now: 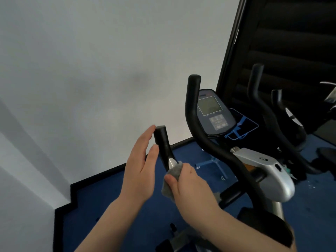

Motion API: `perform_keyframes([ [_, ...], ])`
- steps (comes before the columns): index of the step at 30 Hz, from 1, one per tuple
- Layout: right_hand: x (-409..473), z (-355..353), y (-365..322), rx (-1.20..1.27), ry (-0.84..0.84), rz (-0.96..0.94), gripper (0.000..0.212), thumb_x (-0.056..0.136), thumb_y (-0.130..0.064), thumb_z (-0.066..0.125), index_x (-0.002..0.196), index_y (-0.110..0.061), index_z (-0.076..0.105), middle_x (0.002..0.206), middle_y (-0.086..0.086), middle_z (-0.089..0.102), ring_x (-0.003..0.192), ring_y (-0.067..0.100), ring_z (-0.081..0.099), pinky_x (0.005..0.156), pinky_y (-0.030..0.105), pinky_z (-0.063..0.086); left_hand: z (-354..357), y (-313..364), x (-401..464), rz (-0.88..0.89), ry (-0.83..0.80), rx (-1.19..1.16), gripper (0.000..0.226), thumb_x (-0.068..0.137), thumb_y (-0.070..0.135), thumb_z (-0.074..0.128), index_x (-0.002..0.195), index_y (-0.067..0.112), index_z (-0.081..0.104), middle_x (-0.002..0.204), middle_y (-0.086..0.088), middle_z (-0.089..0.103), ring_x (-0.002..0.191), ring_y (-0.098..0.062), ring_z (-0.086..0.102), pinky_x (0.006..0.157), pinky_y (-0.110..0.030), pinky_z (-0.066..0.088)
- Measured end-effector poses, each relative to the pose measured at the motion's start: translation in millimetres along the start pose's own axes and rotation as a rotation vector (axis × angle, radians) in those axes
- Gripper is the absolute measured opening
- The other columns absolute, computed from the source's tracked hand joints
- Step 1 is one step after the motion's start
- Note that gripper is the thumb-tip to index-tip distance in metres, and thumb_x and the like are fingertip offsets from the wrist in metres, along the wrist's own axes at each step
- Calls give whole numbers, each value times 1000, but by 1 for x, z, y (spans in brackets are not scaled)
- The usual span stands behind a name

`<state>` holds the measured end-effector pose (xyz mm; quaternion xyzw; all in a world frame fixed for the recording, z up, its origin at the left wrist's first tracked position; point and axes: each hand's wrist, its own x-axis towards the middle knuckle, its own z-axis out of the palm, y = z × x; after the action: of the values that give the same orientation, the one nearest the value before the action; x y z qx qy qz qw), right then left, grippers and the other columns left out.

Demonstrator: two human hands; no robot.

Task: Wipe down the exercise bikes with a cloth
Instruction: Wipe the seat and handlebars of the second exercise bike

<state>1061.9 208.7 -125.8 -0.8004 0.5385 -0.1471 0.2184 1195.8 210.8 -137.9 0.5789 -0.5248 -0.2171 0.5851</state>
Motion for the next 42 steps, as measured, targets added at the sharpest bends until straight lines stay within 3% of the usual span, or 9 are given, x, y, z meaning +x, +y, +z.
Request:
perform_keyframes([
  [4,41,-6,-24,151,33,10,38,97,-47,38,111,-12,45,111,5,57,97,23,58,84,36,46,-5,1,8,-1,-8,-41,40,94,36,35,131,38,50,132,29,51,127,9,41,99,-6,32],
  [7,61,-4,-30,242,103,-24,36,96,-47,42,110,-14,45,107,3,59,91,22,61,81,40,50,-12,0,11,-7,-36,-57,39,95,38,34,129,40,52,129,28,54,125,5,45,99,-14,36],
  [11,77,-4,-34,411,189,-145,26,95,-45,45,116,-30,44,113,-7,59,93,10,61,78,29,53,-17,2,7,19,-50,-86,38,95,34,35,129,47,46,131,31,52,125,7,44,101,-13,37],
  [17,102,-17,-39,174,303,-418,27,99,-36,42,97,-13,57,87,-1,63,75,18,61,68,36,50,-21,0,-5,-42,59,-53,40,93,44,35,131,45,44,131,32,49,125,12,40,95,0,30],
  [21,95,-9,-37,344,369,-262,34,100,-40,33,99,-14,55,72,-5,59,71,23,62,64,36,48,-19,5,-11,-43,51,-15,42,92,46,33,132,44,43,132,33,47,125,14,38,94,2,28],
  [24,80,0,-22,182,288,-118,42,100,-42,26,110,-13,54,76,5,59,69,29,60,59,37,43,-12,13,-12,-14,36,-5,43,93,44,32,135,40,41,137,30,43,128,14,34,101,-2,27],
  [30,40,7,2,86,107,-41,45,97,-53,26,90,-16,49,85,7,64,79,27,60,62,32,34,7,17,-11,9,0,6,47,95,38,32,141,34,37,149,23,32,134,15,24,110,-15,21],
  [36,14,0,14,-161,-33,-98,26,97,-40,32,93,-14,36,97,12,62,67,21,42,62,32,31,33,10,-32,31,-10,101,54,95,38,31,148,33,21,156,27,6,138,15,6,109,-6,9],
  [42,-6,-4,38,-299,-179,-189,27,95,-28,50,109,-9,40,100,11,65,85,30,64,59,32,36,53,6,-55,-31,8,133,57,94,44,30,148,32,21,156,26,3,140,12,4,114,-21,10],
])
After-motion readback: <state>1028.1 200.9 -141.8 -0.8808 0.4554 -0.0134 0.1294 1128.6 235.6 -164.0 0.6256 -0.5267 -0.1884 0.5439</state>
